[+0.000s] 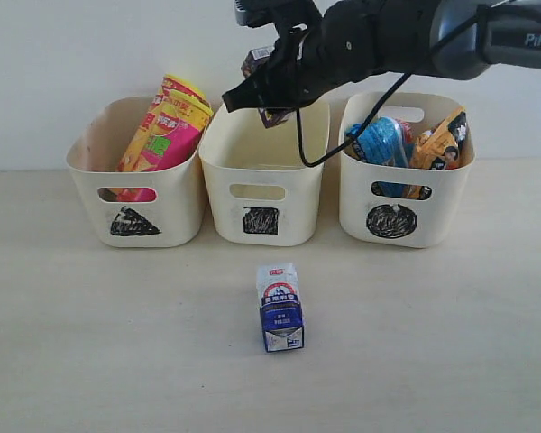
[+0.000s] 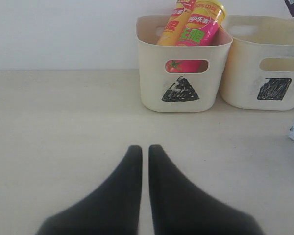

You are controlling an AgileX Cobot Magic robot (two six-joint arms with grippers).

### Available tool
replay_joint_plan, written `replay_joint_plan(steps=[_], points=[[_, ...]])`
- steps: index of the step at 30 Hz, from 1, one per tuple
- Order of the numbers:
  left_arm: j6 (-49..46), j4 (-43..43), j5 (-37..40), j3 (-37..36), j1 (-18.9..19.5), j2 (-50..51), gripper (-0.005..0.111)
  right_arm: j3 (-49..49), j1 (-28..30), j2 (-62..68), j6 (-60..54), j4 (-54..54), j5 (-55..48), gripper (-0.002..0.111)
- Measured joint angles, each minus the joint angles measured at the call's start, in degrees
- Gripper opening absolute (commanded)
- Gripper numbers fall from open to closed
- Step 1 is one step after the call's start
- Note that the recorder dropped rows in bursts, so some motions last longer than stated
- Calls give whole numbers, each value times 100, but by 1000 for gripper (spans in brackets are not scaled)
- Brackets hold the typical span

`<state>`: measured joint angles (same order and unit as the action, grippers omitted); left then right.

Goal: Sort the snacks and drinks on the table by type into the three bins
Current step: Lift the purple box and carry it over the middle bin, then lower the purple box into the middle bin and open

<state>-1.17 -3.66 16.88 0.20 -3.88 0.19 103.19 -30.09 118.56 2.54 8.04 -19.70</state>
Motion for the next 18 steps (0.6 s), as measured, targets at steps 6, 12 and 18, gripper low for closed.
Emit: replay_joint_plan(steps=[6, 12, 18], points=[[0, 0, 0, 0, 0, 0, 4, 382, 133, 491, 91, 0, 13, 0], [0, 0, 0, 0, 0, 0, 4, 559, 133, 874, 91, 0, 36, 14], [0, 0, 0, 0, 0, 0, 4, 605, 133, 1041, 91, 0, 35, 65]])
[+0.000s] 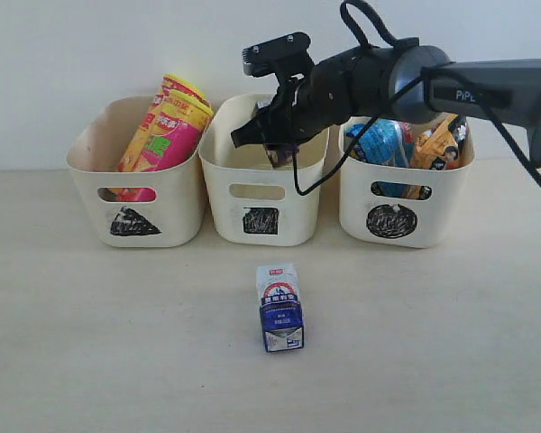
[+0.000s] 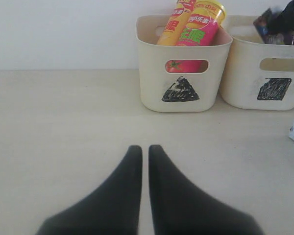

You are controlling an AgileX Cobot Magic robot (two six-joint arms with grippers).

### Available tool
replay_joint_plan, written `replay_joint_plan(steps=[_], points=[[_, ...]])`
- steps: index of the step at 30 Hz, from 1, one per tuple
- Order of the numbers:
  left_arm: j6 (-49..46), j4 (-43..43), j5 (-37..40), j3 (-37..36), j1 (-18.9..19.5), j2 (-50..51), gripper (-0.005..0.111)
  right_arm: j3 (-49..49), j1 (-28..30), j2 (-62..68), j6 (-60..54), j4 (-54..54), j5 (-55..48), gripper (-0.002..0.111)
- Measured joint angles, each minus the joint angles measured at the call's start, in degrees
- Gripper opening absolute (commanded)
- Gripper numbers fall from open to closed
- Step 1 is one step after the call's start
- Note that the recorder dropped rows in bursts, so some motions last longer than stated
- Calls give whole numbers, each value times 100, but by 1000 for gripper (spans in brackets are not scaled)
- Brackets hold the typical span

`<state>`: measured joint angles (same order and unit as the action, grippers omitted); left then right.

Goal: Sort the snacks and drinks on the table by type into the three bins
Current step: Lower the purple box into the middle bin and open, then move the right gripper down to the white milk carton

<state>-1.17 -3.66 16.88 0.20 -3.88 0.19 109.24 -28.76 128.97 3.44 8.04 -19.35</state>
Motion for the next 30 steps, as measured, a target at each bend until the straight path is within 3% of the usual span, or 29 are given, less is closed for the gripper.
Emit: replay_joint_plan(steps=[2, 10, 16, 19, 25, 30], points=[[0, 0, 0, 0, 0, 0, 4, 21, 0, 0, 3, 0, 37, 69], [0, 0, 0, 0, 0, 0, 4, 30, 0, 0, 3, 0, 50, 69], [0, 0, 0, 0, 0, 0, 4, 30, 0, -130, 3, 0, -538, 68], [0, 0, 0, 0, 0, 0, 4, 30, 0, -403, 3, 0, -942, 54], [0, 0, 0, 0, 0, 0, 4, 30, 0, -1035, -19, 0, -1868, 2], [0, 0, 0, 0, 0, 0, 4, 30, 3, -1418, -243, 0, -2814, 0]])
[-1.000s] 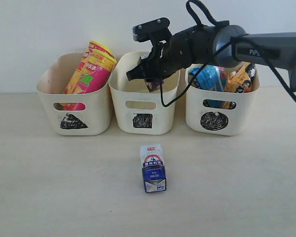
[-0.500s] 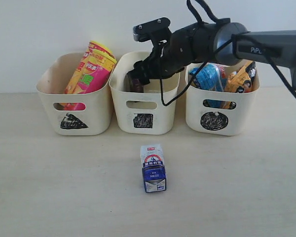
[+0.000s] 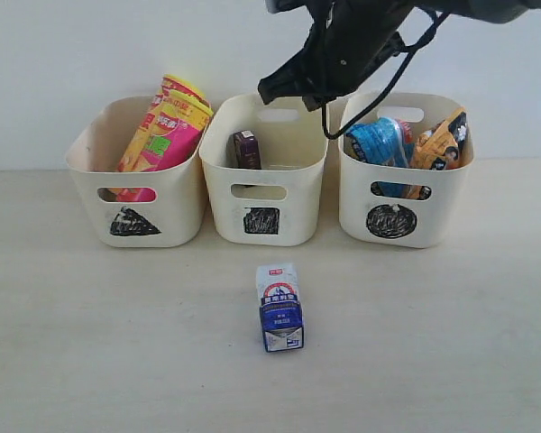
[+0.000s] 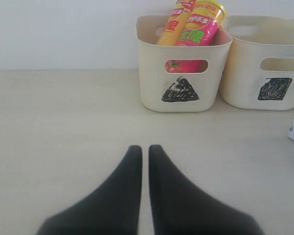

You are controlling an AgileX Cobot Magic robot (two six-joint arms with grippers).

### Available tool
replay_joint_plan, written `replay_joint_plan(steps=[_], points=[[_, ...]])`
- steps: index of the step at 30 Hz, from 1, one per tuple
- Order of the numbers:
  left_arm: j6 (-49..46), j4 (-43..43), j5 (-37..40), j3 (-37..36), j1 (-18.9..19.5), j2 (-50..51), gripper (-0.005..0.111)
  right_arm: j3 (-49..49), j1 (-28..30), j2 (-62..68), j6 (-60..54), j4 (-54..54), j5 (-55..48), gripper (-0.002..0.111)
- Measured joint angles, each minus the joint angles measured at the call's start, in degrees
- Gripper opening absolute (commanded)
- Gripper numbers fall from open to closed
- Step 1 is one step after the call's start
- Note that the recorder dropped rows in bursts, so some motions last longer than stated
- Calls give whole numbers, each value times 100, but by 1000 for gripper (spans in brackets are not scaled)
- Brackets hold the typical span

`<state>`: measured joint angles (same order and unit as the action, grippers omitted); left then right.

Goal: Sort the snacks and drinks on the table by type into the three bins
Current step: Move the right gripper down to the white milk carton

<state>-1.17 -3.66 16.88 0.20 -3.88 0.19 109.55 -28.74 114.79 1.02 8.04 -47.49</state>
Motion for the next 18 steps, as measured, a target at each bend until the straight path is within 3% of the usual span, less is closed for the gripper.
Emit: replay_joint_plan(steps=[6, 14, 18], points=[[0, 0, 0, 0, 0, 0, 4, -54, -45, -114, -149, 25, -1119, 0], [0, 0, 0, 0, 0, 0, 4, -1118, -919, -511, -248, 88, -1004, 0], [0, 0, 0, 0, 0, 0, 4, -1275, -1014, -486, -248, -264, -1399, 0]])
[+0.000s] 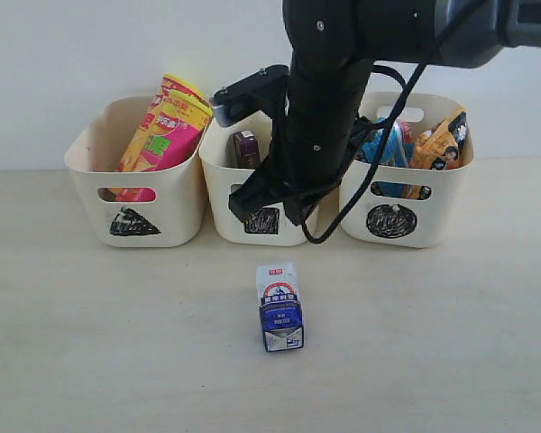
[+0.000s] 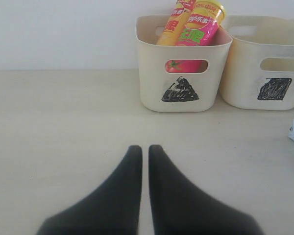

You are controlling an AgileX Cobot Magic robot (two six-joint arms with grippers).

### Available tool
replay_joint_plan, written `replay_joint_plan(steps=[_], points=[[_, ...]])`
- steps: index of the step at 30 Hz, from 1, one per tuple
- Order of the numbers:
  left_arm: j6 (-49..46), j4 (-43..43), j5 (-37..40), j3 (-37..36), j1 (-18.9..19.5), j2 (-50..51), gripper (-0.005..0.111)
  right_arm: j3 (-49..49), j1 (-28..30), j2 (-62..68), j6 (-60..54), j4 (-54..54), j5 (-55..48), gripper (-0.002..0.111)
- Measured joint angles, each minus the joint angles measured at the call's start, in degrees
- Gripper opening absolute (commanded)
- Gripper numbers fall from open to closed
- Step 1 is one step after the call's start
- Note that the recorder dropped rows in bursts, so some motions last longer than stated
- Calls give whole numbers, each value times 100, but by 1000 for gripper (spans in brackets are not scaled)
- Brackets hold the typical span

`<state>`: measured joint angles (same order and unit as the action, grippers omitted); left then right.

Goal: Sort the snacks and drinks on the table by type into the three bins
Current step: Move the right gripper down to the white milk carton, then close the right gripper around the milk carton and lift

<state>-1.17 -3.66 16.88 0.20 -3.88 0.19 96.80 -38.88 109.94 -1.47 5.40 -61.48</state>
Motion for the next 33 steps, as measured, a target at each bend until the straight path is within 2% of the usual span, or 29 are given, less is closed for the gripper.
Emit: replay_joint_plan(steps=[3, 5, 7, 12, 13, 22, 33], points=[[0, 0, 0, 0, 0, 0, 4, -10, 0, 93, 0, -275, -91, 1], [0, 0, 0, 0, 0, 0, 4, -11, -8, 174, 0, -414, -91, 9], [0, 0, 0, 0, 0, 0, 4, -11, -8, 277, 22, -540, -91, 24], [0, 0, 0, 0, 0, 0, 4, -11, -8, 526, 385, -629, -77, 80], [0, 0, 0, 0, 0, 0, 4, -11, -8, 568, 508, -629, -50, 87], [0, 0, 0, 0, 0, 0, 4, -11, -8, 997, 922, -629, 460, 89], [0, 0, 0, 0, 0, 0, 4, -11, -8, 1516, 986, -616, 486, 89]])
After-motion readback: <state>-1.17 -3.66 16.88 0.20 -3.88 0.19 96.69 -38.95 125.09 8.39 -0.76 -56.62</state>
